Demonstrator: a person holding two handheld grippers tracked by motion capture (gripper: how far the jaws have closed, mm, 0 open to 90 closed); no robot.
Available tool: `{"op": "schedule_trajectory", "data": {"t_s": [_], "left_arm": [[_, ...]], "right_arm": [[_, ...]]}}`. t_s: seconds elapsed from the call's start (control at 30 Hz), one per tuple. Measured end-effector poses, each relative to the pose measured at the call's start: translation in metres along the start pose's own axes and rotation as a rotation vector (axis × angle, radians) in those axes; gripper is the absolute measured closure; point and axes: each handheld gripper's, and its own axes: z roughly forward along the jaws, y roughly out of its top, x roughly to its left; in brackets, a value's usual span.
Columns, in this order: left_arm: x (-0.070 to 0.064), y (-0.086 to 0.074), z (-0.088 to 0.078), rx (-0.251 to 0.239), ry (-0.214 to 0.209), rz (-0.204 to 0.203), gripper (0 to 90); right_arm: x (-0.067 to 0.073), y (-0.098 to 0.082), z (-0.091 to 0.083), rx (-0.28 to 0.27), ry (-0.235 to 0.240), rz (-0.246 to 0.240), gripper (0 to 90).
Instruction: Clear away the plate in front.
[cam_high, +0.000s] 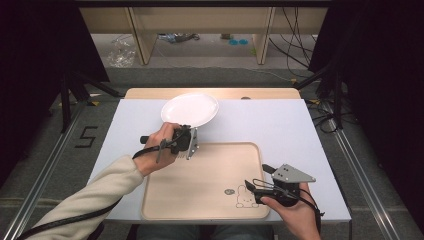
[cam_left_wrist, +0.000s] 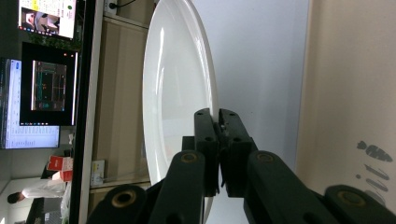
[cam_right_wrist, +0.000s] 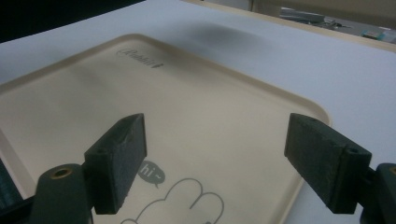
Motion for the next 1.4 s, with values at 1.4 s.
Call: {"op": "schedule_trajectory", "data": {"t_s": [1.4], "left_arm": [[-0.019,-0.001,-0.031,-0.024,-0.009,0.02,87.1]], "right_arm": [[0.0,0.0,0.002,-0.019,0.006,0.004,22.0]]}}
